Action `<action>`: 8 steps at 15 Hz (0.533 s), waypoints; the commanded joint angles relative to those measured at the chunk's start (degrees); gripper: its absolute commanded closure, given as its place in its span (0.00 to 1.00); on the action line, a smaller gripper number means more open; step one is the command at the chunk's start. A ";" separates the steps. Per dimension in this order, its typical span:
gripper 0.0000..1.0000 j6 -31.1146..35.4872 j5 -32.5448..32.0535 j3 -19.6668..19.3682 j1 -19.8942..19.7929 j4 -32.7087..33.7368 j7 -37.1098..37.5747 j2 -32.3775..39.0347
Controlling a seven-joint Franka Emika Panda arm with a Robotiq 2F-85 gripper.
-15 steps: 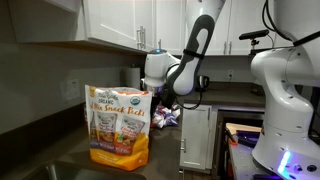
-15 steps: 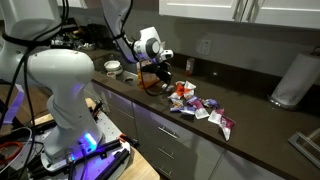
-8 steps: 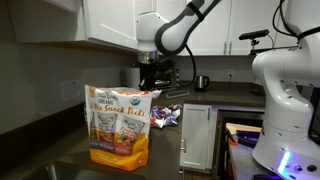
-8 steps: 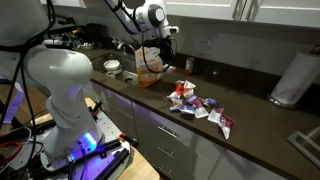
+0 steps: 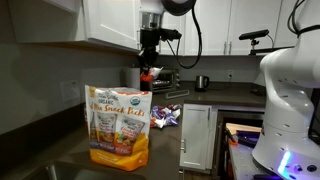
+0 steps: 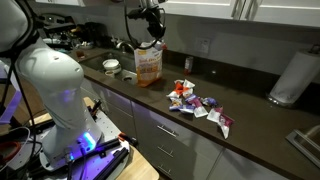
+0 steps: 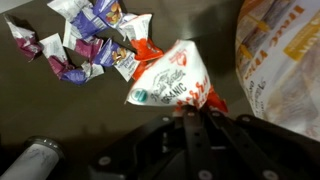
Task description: Pick a snack pack and put it in the bag
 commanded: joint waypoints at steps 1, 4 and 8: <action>0.96 -3.37 8.01 4.90 -3.65 0.24 -4.17 -4.13; 0.96 -3.59 14.01 6.87 -3.64 0.87 -5.79 -5.06; 0.96 3.38 18.45 9.57 -3.06 -0.33 -6.30 -3.95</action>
